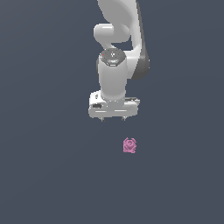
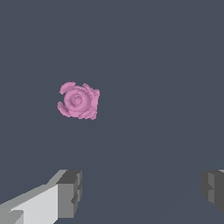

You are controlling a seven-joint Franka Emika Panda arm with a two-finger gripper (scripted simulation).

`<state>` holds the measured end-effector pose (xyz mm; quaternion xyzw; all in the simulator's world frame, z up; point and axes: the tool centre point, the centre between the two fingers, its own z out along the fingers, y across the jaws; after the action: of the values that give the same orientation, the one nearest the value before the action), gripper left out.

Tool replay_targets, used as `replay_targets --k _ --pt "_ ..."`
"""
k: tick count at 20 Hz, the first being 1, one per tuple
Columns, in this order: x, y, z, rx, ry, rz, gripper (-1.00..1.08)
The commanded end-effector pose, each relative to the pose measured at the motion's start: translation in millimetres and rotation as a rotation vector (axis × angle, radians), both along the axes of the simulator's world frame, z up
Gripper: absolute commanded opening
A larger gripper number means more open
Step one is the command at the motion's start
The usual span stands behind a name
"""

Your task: Pick up the object and move it to a goal position.

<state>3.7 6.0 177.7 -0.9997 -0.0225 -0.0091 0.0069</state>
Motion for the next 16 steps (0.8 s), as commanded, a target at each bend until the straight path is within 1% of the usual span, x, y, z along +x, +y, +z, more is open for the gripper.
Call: replay_targets --k 1,4,9,16 --pt "0 0 0 0.000 0.000 0.000 1.00" --pt "-2 -1 -3 -0.002 0.009 -0.005 1.00" --pt "-9 -2 -16 -0.011 0.043 -0.023 1.00" --pt "-7 -1 -17 -0.011 0.042 -0.025 1.00"
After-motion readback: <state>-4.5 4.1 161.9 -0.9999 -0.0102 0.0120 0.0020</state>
